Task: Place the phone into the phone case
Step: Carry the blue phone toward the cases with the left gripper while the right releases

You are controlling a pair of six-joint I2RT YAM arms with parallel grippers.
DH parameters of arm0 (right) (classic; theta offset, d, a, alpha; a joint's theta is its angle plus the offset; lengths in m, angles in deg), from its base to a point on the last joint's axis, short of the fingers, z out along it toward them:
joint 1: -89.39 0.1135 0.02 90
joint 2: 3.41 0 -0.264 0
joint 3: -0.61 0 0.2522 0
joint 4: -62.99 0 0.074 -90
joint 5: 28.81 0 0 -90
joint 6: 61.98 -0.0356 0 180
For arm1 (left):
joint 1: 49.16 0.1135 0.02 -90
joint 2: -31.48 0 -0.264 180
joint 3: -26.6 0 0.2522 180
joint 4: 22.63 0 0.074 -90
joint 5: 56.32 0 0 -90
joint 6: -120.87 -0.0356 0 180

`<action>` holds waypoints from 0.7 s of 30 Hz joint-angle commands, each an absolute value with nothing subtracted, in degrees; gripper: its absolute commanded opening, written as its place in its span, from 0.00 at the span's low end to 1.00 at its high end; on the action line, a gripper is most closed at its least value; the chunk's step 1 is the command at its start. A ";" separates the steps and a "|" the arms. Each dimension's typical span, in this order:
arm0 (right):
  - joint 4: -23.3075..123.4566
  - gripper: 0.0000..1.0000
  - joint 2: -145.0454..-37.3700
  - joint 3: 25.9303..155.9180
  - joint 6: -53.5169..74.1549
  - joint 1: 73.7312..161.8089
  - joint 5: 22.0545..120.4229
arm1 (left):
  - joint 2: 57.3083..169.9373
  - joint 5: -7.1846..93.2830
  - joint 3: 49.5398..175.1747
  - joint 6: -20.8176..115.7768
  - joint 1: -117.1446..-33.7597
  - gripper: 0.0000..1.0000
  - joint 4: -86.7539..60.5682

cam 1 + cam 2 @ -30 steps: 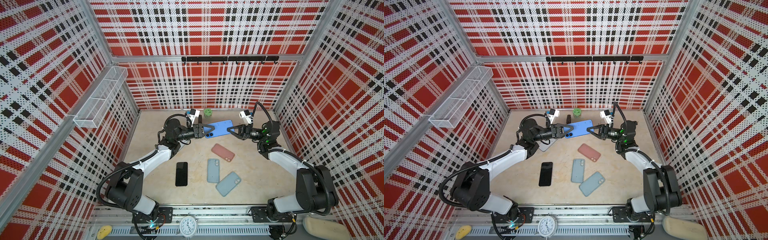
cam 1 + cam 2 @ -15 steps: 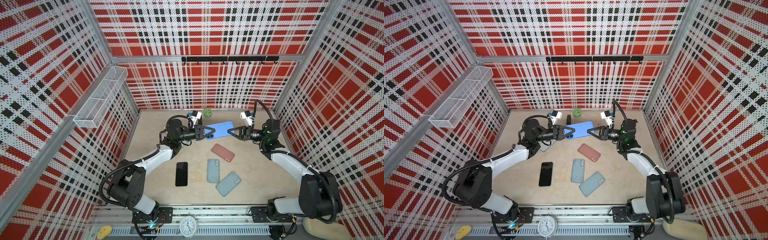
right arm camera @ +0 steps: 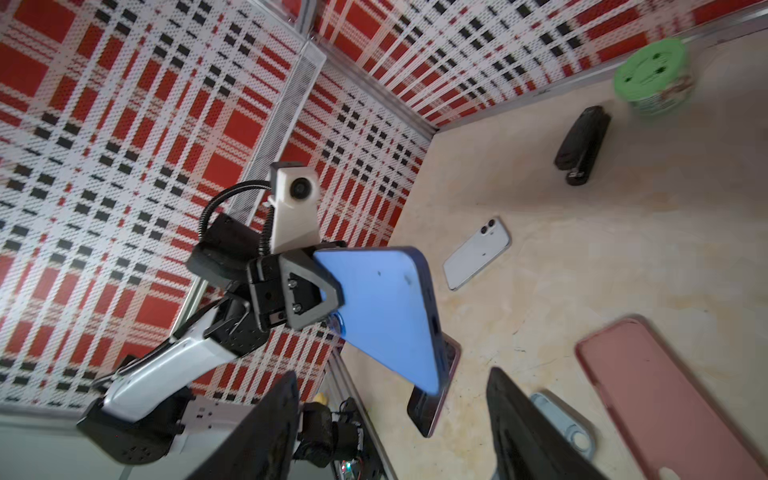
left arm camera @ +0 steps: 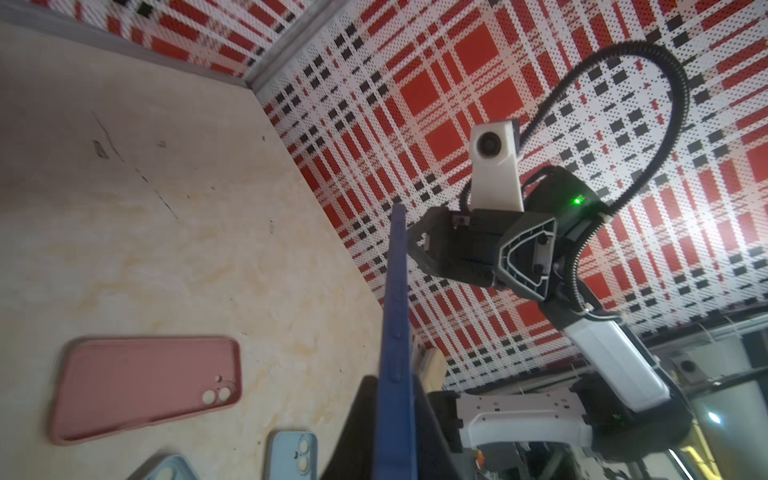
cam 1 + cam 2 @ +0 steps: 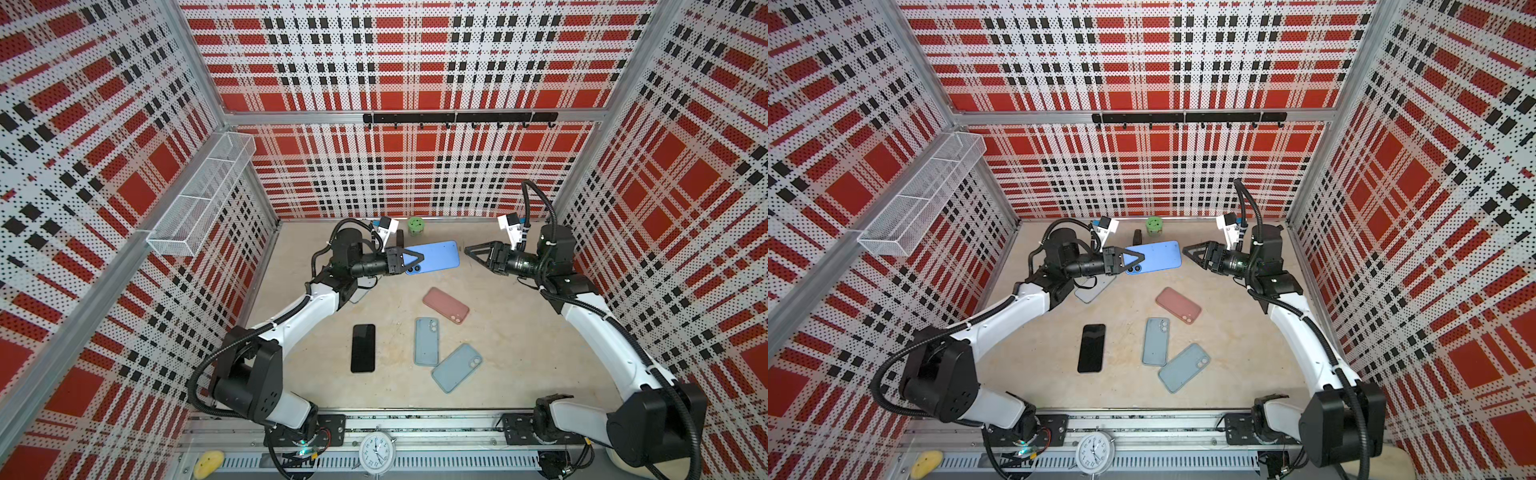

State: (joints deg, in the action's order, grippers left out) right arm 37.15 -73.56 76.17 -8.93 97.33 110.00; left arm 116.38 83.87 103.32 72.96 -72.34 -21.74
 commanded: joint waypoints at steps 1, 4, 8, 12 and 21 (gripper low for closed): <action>24.53 0.72 -71.20 79.25 -3.90 96.47 98.83 | 112.01 71.65 111.58 48.46 -73.18 0.00 -3.78; 20.20 0.72 -70.03 80.68 -3.02 96.12 94.13 | 111.77 58.23 116.53 29.55 -77.42 0.00 6.26; 16.49 0.72 -69.08 82.16 -1.70 95.36 92.62 | 111.17 48.80 116.03 12.08 -81.06 0.00 4.86; 15.39 0.73 -67.69 82.39 -0.54 93.41 95.91 | 109.19 42.86 110.28 -4.03 -85.16 0.00 -2.42; 19.32 0.93 -65.87 77.62 -6.00 91.20 108.55 | 107.58 27.43 98.48 -37.89 -95.12 0.00 -20.84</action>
State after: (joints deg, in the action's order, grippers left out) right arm 16.93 -66.23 79.45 -4.41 91.32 102.48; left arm 109.26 35.31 98.31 -20.00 -92.43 -9.08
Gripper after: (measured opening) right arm 0.920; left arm 0.135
